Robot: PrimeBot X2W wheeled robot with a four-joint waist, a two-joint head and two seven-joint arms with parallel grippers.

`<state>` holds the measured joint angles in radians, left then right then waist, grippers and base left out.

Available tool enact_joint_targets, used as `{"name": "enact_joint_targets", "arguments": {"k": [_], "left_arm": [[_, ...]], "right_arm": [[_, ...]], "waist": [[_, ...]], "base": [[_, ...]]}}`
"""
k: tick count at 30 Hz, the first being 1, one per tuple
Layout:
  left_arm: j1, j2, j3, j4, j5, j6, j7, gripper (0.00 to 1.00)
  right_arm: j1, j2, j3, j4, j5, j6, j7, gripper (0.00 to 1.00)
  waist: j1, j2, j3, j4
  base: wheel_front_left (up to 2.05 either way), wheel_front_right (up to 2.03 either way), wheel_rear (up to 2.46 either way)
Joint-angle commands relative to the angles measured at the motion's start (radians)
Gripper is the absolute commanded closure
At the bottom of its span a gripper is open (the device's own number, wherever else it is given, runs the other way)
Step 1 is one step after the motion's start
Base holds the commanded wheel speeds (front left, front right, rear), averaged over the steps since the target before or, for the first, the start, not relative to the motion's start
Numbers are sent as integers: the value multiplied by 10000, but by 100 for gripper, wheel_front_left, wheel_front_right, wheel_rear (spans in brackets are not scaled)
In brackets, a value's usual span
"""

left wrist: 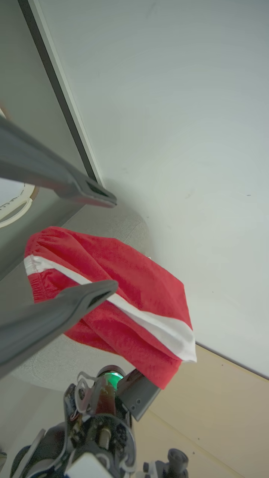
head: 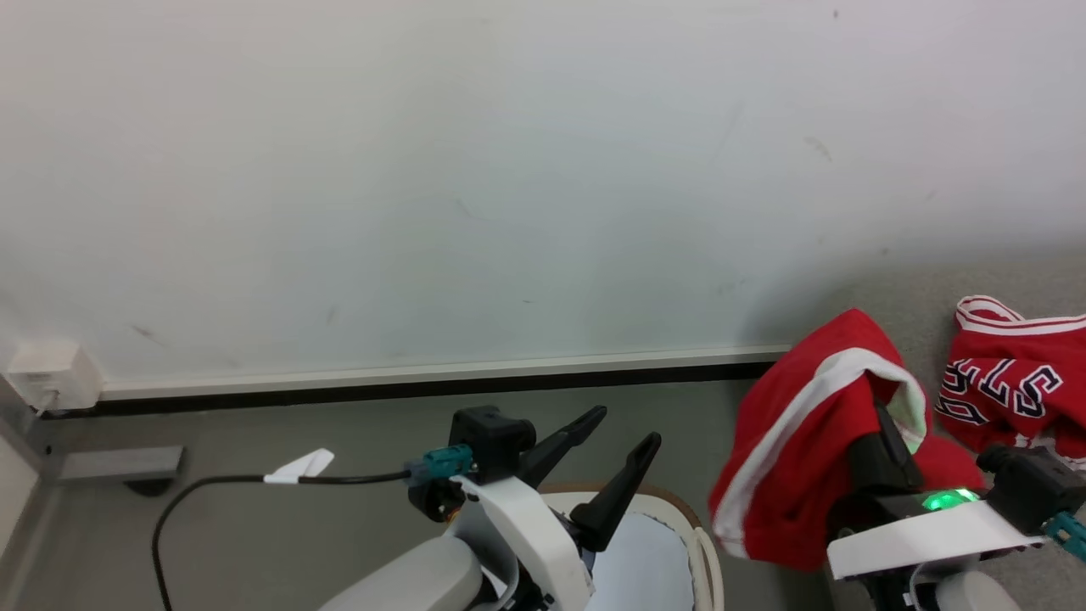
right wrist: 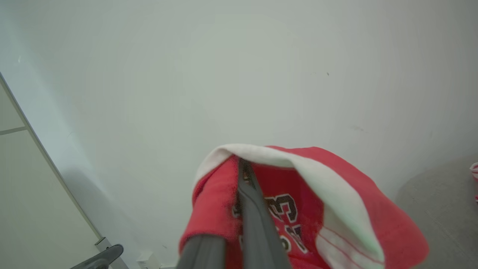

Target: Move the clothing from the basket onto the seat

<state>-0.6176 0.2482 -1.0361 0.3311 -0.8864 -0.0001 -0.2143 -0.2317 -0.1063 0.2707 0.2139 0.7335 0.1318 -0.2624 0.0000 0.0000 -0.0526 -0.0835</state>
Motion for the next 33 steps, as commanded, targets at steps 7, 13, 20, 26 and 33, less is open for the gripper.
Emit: {"name": "enact_joint_targets", "arguments": {"k": [7, 13, 20, 26, 33], "left_arm": [[146, 209, 9, -357, 539, -18, -334, 0], [182, 290, 118, -605, 1193, -50, -481, 0], [322, 261, 350, -681, 1716, -131, -494, 0], [411, 176, 491, -690, 1937, -256, -497, 0], [440, 55, 509, -655, 2160, -406, -499, 0]], "right_arm": [[-34, -540, -657, -388, -141, -22, -33, 100], [164, -865, -1005, -732, -187, -21, -30, 100], [298, -1007, -1212, -1058, -228, -21, 7, 100], [362, -1017, -1366, -1278, -257, -21, 37, 100], [461, -1005, -1603, -1432, -325, -21, 82, 100]], "waist": [[0, 0, 235, -1192], [0, 0, 447, -2221], [0, 0, 673, -3229], [0, 0, 780, -3600], [0, 0, 872, -3530]], "base": [[0, 0, 0], [0, 0, 0], [0, 0, 0], [0, 0, 0], [0, 0, 0]]}}
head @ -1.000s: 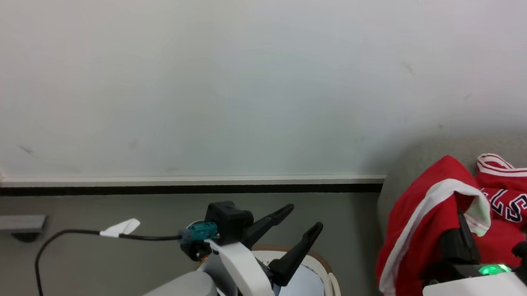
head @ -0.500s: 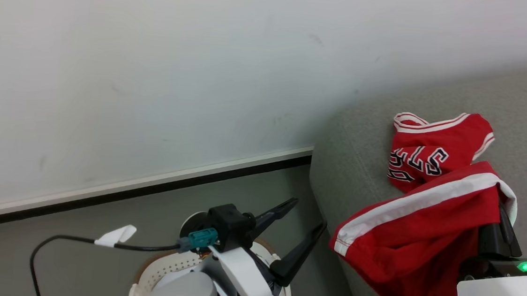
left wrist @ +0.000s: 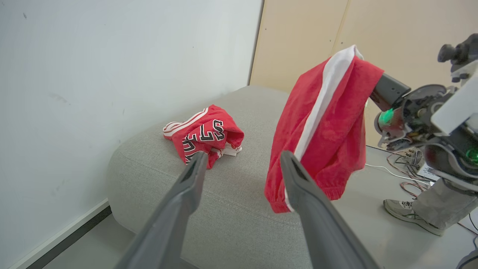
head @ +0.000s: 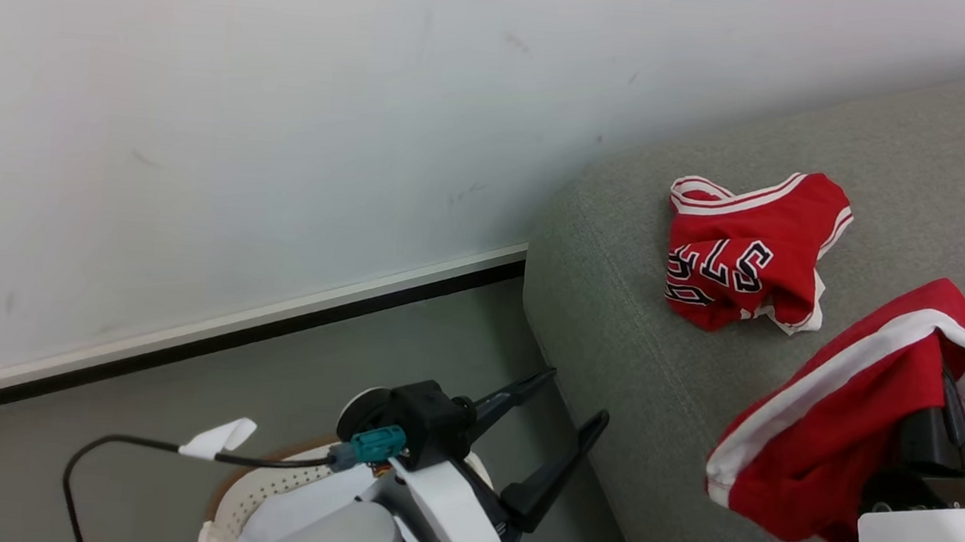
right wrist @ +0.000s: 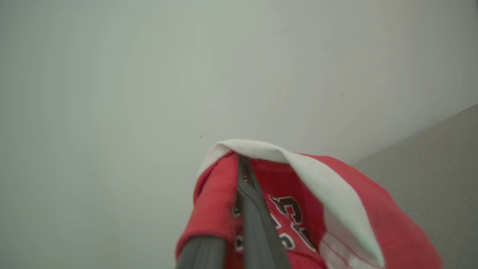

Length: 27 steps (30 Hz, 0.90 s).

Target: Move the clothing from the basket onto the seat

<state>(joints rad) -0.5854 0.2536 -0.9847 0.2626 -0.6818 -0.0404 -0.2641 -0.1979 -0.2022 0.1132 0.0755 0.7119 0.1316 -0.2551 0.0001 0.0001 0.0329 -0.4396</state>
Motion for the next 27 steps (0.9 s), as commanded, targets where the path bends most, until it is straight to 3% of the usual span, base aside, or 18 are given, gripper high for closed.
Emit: {"name": "enact_joint_targets", "arguments": {"k": [1, 8, 16, 22, 27], "left_arm": [[120, -14, 0, 32, 127, -23, -1, 0], [42, 62, 1, 31, 231, -115, 26, 0], [-555, 623, 38, -446, 347, -188, 444, 0], [-1009, 1240, 172, -1023, 508, -178, 875, 0], [-1307, 1616, 278, -1461, 561, -142, 1125, 0]], "right_arm": [[87, -67, -65, -73, -145, -19, 39, 100], [-985, -379, -414, 21, -121, -19, 244, 100], [-3221, -1054, -1244, 898, -104, -19, 466, 100], [-4943, -1681, -2326, 2301, -95, -19, 419, 100], [-5881, -2068, -2792, 4060, -745, -19, 380, 100]], "waist": [[-1, -1, 38, 75], [-1, -1, 465, 459], [-1, -1, 1952, 1115], [-1, -1, 3334, 1617], [-1, -1, 4256, 1980]], "base": [[0, 0, 0], [0, 0, 0], [0, 0, 0], [0, 0, 0], [0, 0, 0]]}}
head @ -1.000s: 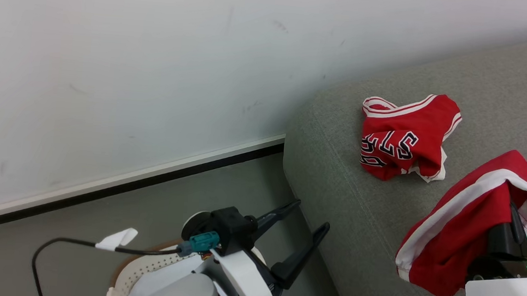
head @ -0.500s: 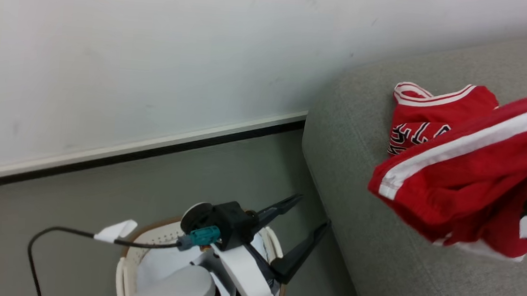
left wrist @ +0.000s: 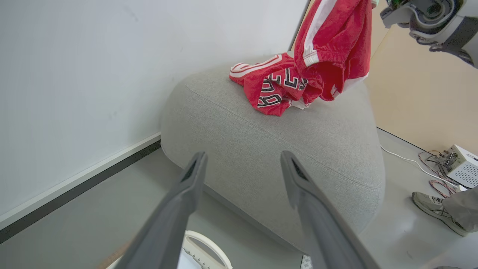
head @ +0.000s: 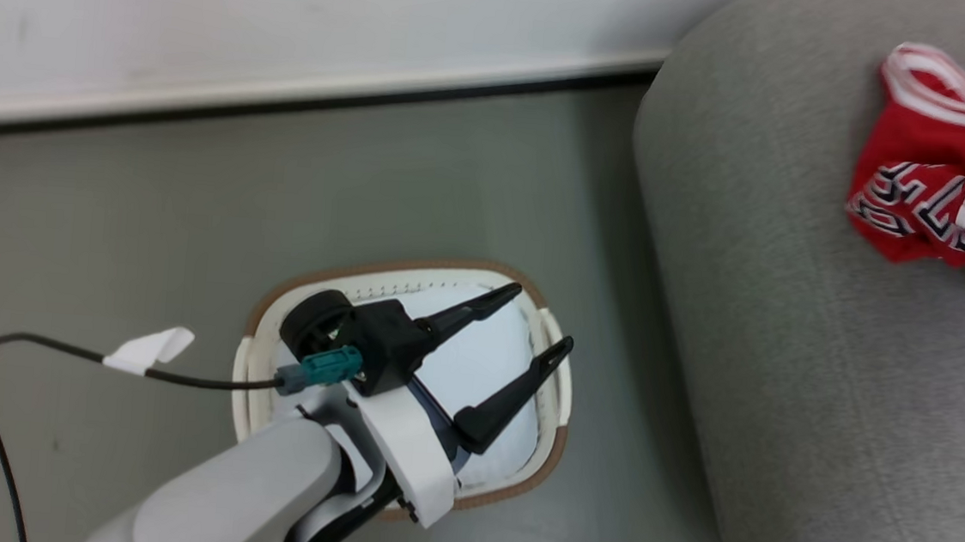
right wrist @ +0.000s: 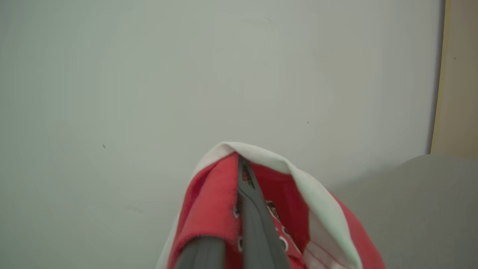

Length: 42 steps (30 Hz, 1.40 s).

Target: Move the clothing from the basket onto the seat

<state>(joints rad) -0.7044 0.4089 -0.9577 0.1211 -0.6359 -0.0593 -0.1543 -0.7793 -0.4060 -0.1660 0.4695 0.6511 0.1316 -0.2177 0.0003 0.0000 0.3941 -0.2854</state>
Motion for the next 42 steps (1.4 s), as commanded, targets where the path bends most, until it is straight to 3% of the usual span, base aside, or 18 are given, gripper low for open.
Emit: {"name": "enact_joint_targets", "arguments": {"k": [1, 8, 10, 11, 12, 20, 25, 29, 36, 42], "left_arm": [[-132, 119, 24, -109, 117, 51, 45, 0], [-164, 277, 103, -251, 55, 133, 12, 0], [-80, 265, 131, -217, -1, 151, -75, 0], [-27, 259, 144, -183, -47, 169, -98, 0], [13, 252, 154, -152, -80, 168, -135, 0], [297, 76, 150, 133, -294, 241, -371, 0], [710, -139, 207, 472, -510, 314, -633, 0], [1192, -279, 384, 725, -748, 457, -861, 0], [2122, -218, 1275, 844, -1208, 935, -1068, 0], [2848, 115, 2469, 649, -1497, 1418, -1090, 0]], "right_arm": [[-187, -39, 36, 546, -282, -19, 77, 100], [-583, -266, 867, 3616, -1489, -21, 1354, 100], [-642, -291, 1225, 4118, -1666, -21, 1641, 58], [-579, -275, 1449, 4305, -1790, -21, 1807, 8], [-557, -282, 1731, 4406, -1856, -21, 1940, 0], [-211, -652, 3408, 4536, -1688, -21, 2616, 0], [424, -1347, 4724, 4090, -1226, -21, 3590, 0], [1004, -2054, 5481, 3026, -537, -21, 4191, 0], [2125, -2836, 5125, 505, 463, -21, 3621, 0], [3063, -2305, 4004, -1380, 513, -21, 2960, 0]], "waist": [[-3, 0, 762, 495], [-3, 0, 944, 788], [-3, 0, 800, 806], [-3, 0, 709, 793], [-3, 0, 629, 777], [-3, 0, -288, 566], [-3, 0, -1334, 543], [-3, 0, -2269, 629], [-3, 0, -3672, 1108], [-3, 0, -4249, 1642]], "base": [[0, 0, 0], [0, 0, 0], [0, 0, 0], [0, 0, 0], [0, 0, 0], [0, 0, 0], [0, 0, 0], [0, 0, 0], [0, 0, 0], [0, 0, 0]]}}
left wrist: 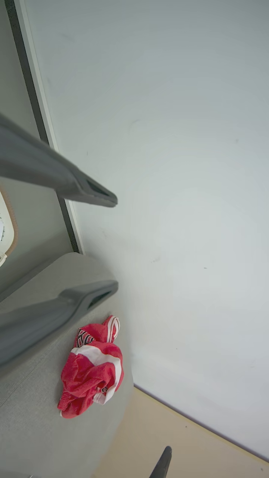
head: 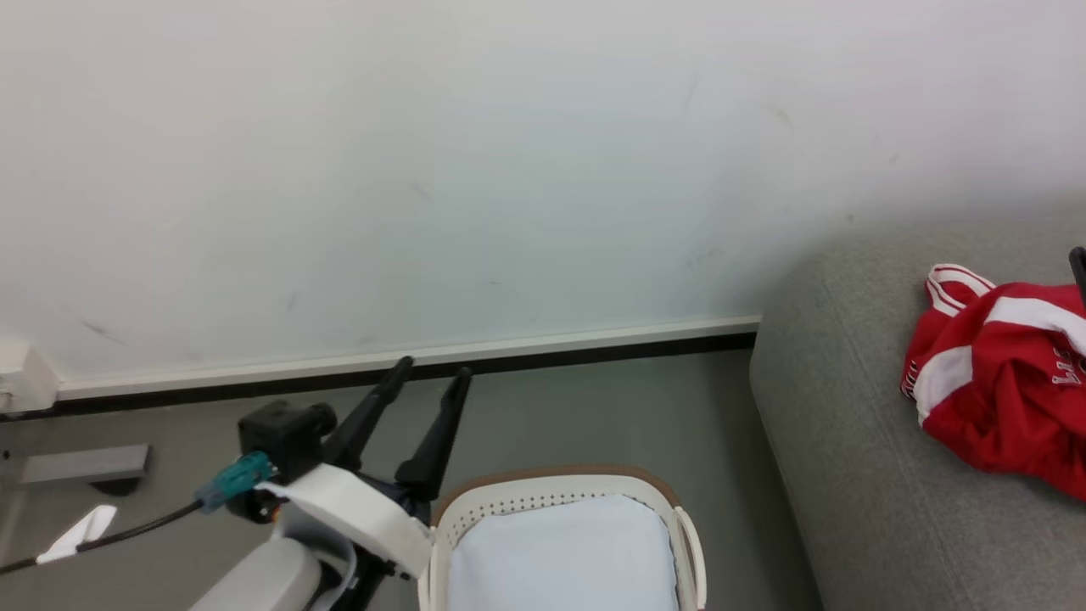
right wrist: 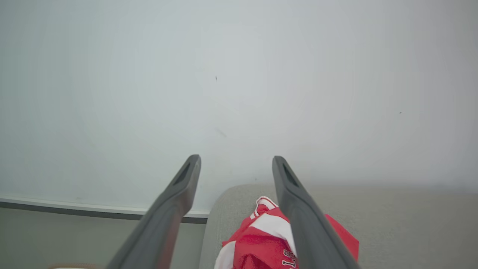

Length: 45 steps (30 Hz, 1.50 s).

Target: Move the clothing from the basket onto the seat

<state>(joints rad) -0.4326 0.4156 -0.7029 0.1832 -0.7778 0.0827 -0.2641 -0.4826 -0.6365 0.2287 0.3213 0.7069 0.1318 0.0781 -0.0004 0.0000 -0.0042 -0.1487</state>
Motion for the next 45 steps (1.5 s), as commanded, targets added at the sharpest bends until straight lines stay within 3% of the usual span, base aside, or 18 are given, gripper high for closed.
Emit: {"name": "enact_joint_targets", "arguments": {"k": [1, 7, 12, 19, 29, 42, 43, 45], "left_arm": [[275, 100, 130, -41, -99, 65, 7, 0], [1393, 394, 1501, -241, 167, 592, 1, 0], [2576, 224, 2643, -395, 622, 909, 0, 0], [3953, -509, 4102, -640, 1467, 685, -1, 0], [4535, -1649, 5371, -347, 2831, -322, -1, 0], [4462, -2363, 6176, 220, 3731, -1228, -3, 0], [4425, -2408, 6128, 210, 3573, -1239, 5, 100], [4477, -2485, 6075, 390, 3538, -1236, 18, 100]], "right_arm": [[287, 154, -160, -163, -116, -23, -116, 0], [1751, 1657, -1290, -1583, -846, -23, -677, 0], [3276, 2993, -1969, -2502, -1567, -23, -1422, 0], [4874, 4157, -2124, -2603, -2328, -23, -2603, 0], [5053, 4387, -1354, -1538, -2322, -21, -3217, 0], [4720, 4375, -1095, -1219, -2287, -23, -3391, 0], [4849, 4455, -1081, -1242, -2307, 0, -3339, 100], [4956, 4530, -1043, -1101, -2282, 0, -3322, 100]], "waist": [[4, 0, -331, 365], [4, 0, -626, 884], [4, 0, -850, 1307], [4, 0, -955, 1558], [4, 0, -805, 1450], [4, 0, -783, 1390], [4, 0, -781, 1389], [4, 0, -779, 1388]], "base": [[0, 0, 0], [0, 0, 0], [0, 0, 0], [0, 0, 0], [0, 0, 0], [0, 0, 0], [0, 0, 0], [0, 0, 0]]}}
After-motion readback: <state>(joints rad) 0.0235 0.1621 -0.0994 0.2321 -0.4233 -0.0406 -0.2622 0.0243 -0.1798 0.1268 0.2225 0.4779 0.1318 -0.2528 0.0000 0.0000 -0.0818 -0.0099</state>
